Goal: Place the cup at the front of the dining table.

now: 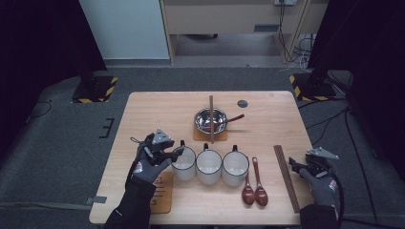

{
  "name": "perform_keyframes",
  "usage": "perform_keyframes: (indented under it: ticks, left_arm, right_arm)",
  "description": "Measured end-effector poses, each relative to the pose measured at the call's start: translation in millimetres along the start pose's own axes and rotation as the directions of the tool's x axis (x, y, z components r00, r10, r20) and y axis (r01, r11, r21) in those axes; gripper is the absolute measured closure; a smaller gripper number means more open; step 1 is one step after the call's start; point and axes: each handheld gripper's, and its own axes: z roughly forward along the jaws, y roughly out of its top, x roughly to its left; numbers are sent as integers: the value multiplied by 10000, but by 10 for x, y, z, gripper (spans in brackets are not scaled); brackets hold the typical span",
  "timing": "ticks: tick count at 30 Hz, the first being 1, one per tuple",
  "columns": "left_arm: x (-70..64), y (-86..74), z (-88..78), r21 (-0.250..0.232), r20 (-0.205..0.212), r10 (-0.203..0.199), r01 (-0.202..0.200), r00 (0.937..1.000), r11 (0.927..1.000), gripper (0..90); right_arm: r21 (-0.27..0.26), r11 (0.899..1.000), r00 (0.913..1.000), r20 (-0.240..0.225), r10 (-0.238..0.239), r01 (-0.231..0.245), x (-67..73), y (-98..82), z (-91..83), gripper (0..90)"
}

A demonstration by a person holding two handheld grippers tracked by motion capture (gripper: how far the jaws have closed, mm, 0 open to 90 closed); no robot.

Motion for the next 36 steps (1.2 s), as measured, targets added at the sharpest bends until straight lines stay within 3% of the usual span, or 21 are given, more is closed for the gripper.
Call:
perform_keyframes:
  ticks: [3,14,19,22,30,36]
  left_arm:
    - [7,8,33,208,14,30,-30,10000,9998,494]
    - [22,9,171,985,256,221,-245,9994,9948,582]
    - [10,22,227,1388,258,399,-431,9989,9894,591]
    - [17,29,237,1556,389,257,-315,9989,9873,616]
    - [25,57,266,2142,526,358,-463,9980,9757,692]
    - [25,70,279,2328,567,409,-531,9975,9711,724]
  right_arm:
    - [296,9995,9999,53,-93,92,5,-1,17,264]
    - [325,9994,9999,25,-143,142,6,1,23,244]
    - [388,9992,10000,47,-31,29,1,3,27,205]
    - [453,9990,10000,45,-40,38,-1,4,32,178]
    - [562,9984,9999,103,4,-10,-7,7,43,115]
    - [694,9976,10000,40,-46,43,-16,10,53,68]
